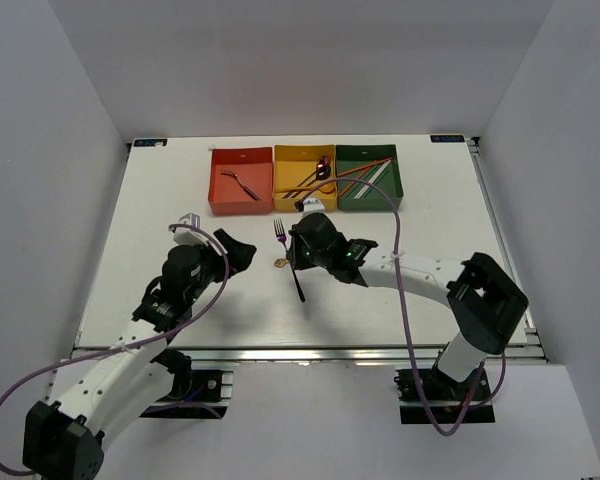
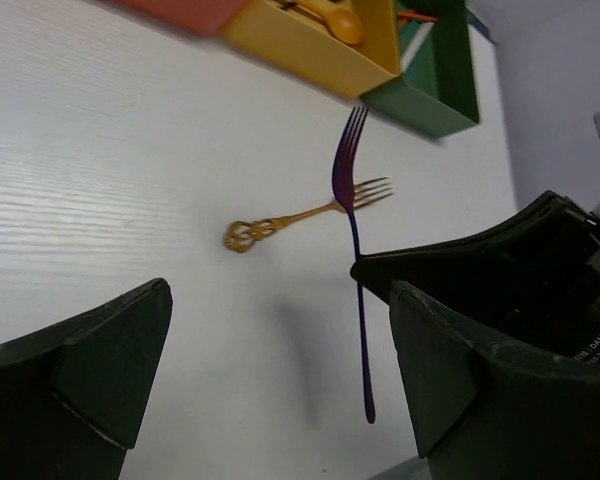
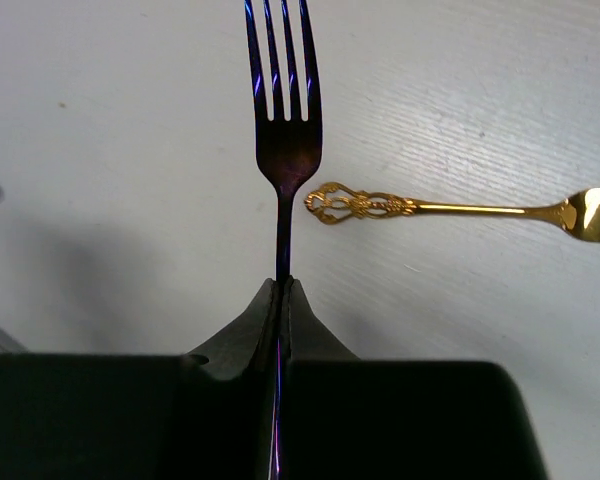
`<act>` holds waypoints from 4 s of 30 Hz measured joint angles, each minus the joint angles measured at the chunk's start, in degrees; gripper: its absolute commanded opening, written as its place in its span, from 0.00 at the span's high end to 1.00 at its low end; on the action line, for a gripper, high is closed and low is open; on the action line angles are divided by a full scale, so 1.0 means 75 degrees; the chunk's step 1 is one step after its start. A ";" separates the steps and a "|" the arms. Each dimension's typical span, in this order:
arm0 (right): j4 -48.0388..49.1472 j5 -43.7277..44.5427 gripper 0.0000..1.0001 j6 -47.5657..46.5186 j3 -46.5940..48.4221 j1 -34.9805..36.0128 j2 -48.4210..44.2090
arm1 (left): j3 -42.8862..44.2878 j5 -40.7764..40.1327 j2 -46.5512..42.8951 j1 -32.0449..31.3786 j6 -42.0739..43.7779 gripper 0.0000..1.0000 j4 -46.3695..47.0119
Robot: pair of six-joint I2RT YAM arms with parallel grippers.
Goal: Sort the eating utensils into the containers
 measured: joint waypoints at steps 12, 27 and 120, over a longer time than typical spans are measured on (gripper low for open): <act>0.0475 -0.1300 1.00 -0.0131 -0.0554 0.0201 -0.1180 | -0.0653 0.2087 0.1396 0.0000 -0.1384 0.12 0.3902; 0.0595 -0.1821 1.00 -0.0157 -0.0551 0.0568 -0.1437 | -0.0577 0.2282 0.2136 0.0017 -0.1227 1.00 0.4100; -0.3949 0.0361 0.11 -0.0557 -0.2194 -0.2474 -0.7213 | 0.7548 0.0819 1.0182 -0.2535 0.5575 1.00 -0.2547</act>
